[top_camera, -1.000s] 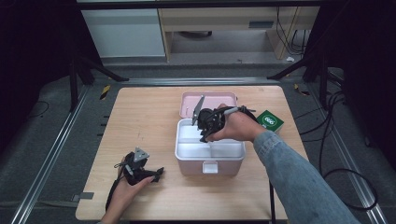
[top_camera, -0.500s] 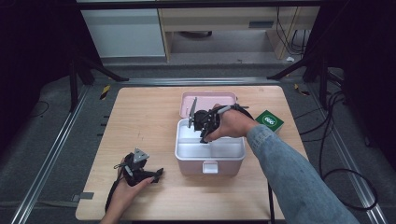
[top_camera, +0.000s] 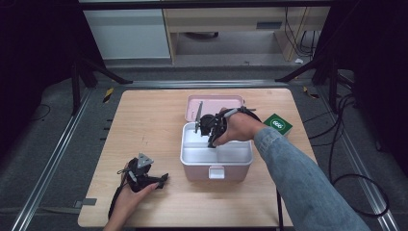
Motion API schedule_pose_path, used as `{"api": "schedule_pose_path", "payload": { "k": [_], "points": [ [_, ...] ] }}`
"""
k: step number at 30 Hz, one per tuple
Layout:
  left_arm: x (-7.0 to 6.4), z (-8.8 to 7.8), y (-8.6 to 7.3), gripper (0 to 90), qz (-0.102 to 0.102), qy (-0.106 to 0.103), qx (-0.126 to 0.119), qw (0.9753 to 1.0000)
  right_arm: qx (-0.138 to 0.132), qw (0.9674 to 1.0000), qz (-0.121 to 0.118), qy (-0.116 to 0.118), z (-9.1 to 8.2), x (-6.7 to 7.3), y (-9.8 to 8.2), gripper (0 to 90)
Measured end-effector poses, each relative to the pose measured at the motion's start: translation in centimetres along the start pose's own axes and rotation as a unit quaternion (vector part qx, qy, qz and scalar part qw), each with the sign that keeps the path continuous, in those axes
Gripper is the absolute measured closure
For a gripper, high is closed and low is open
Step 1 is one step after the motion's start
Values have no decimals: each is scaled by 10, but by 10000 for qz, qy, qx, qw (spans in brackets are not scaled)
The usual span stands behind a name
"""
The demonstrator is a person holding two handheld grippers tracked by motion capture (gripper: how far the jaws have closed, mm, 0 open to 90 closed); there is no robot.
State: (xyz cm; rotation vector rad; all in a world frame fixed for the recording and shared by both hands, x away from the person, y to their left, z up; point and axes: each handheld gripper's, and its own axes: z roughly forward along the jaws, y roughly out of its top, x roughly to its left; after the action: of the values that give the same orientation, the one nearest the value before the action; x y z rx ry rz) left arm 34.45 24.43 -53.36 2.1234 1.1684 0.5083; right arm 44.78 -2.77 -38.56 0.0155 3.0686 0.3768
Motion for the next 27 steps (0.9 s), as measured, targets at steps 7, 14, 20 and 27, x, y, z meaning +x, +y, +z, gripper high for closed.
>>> {"api": "schedule_pose_path", "payload": {
  "k": [7,14,20,27],
  "points": [
    [0,0,0,2,4,5,6,10000,193,9998,-93,48,4,0,4,822],
    [0,-1,-1,2,5,11,11,10000,217,9997,-122,48,5,-2,5,889],
    [0,-1,-1,2,9,9,13,10000,150,9996,-212,97,4,-3,3,892],
    [0,-1,-1,2,7,5,7,10000,61,9998,-198,47,1,-1,0,897]
  ]
}}
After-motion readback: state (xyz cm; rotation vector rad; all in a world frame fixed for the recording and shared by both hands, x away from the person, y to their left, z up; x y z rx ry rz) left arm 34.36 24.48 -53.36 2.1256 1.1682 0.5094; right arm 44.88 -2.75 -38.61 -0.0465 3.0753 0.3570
